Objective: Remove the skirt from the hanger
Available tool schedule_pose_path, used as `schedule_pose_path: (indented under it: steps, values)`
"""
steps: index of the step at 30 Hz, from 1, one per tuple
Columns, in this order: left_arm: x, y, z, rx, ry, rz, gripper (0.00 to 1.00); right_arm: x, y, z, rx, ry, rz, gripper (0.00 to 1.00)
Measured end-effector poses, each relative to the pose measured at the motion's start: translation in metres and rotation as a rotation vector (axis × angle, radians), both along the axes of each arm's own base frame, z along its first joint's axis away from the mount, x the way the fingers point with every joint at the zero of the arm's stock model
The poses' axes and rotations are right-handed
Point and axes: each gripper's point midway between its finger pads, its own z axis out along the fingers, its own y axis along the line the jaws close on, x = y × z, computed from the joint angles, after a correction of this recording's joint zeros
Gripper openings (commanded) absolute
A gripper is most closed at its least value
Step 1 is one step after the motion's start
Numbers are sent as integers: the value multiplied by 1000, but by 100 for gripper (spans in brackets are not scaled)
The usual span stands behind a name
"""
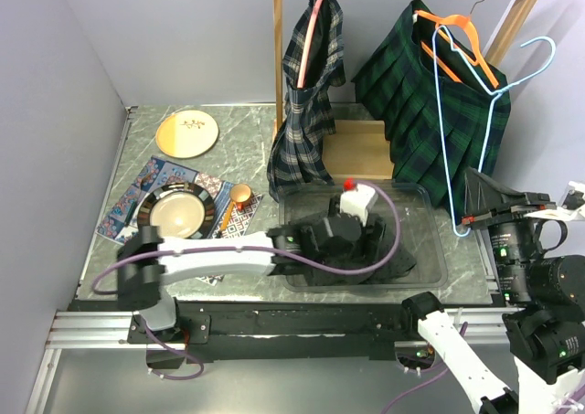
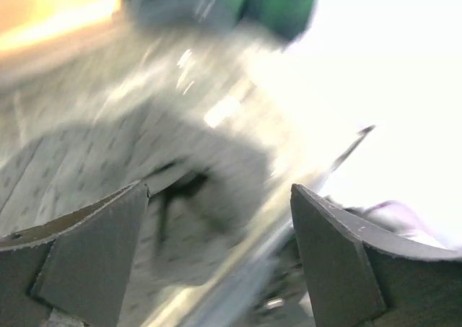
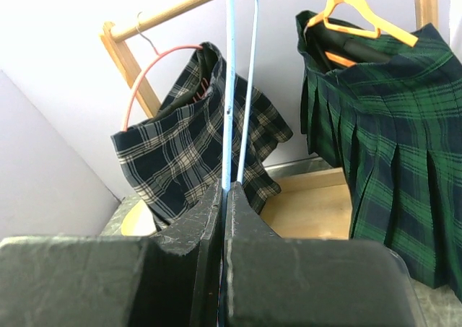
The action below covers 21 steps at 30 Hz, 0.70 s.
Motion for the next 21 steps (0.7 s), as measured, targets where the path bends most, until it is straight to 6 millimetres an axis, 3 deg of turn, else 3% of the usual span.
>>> schedule_pose_path:
  steps: [3, 5, 7, 9, 11, 14, 16, 18, 21]
  values:
    - [-6, 3, 57, -144, -15, -24, 79, -1, 0, 3, 4, 2, 0, 0]
    - [-11, 1, 78, -212, -14, -58, 75, -2, -1, 6, 7, -4, 0, 0]
    - [-14, -9, 84, -243, -4, -91, 70, -6, -2, 11, 12, -18, -1, 0]
    - [-15, -25, 73, -231, 11, -112, 68, -8, -3, 15, 17, -28, -3, 0]
    - [-13, -42, 45, -193, 40, -124, 67, -9, -3, 17, 19, -32, -2, 0]
    - [-10, -55, -24, -104, 122, -141, 64, -8, -3, 16, 17, -29, -1, 0]
    - [-4, -49, -79, -32, 201, -124, 64, -7, -2, 15, 15, -25, 1, 0]
    - [5, -30, -139, 52, 297, -83, 68, -7, -2, 15, 14, -24, 1, 0]
    - [15, -7, -175, 106, 364, -36, 71, -6, -2, 14, 14, -22, 0, 0]
